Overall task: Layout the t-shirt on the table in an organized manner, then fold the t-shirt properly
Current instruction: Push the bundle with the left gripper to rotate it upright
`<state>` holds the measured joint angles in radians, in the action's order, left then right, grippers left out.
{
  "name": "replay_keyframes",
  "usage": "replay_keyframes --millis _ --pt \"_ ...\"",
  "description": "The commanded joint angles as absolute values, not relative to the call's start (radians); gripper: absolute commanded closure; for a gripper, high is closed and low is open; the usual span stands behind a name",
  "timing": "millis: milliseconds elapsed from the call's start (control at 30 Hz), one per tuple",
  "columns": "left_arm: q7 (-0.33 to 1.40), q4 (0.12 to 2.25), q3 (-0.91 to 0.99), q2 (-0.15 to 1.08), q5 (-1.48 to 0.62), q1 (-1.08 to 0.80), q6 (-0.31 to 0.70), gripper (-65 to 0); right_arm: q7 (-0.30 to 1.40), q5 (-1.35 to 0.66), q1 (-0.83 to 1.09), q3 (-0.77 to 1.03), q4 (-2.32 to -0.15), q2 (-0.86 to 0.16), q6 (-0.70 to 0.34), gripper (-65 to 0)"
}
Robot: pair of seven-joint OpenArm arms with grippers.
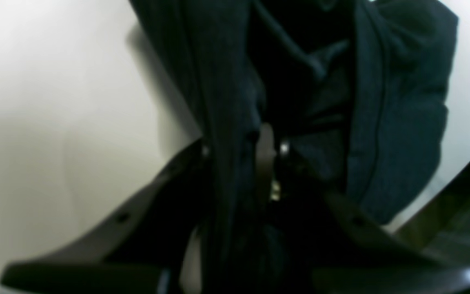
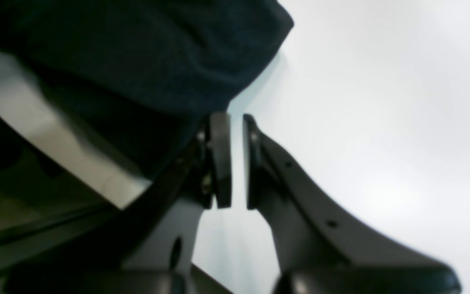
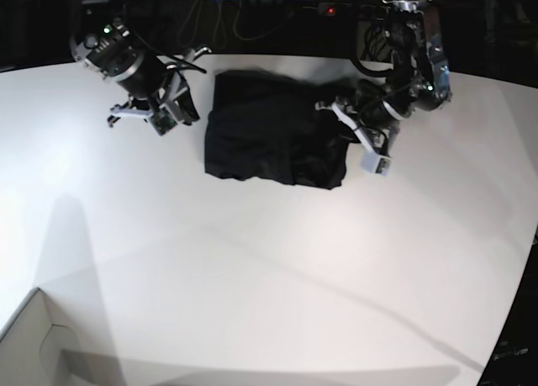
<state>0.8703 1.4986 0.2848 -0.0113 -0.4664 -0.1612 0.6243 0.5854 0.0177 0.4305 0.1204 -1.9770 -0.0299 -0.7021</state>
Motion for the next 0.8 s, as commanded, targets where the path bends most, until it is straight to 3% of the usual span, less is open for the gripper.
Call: replay_keyframes --millis 0,467,767 --pt "0.857 1.512 0.26 -0.012 -0.463 -0.137 0.63 0.0 0.562 0.002 0.43 0.145 -1.997 -0.035 -0.698 -4.5" --pt "0.854 1.511 -0.424 0.127 0.004 0.269 0.642 0.0 0.556 0.002 0.469 0.383 -1.997 0.039 -0.698 -4.5" --pt "0.84 1.305 -0.811 0.051 0.214 0.43 0.644 0.0 0.561 0.002 0.469 0.486 -1.997 0.085 -0.698 -4.5"
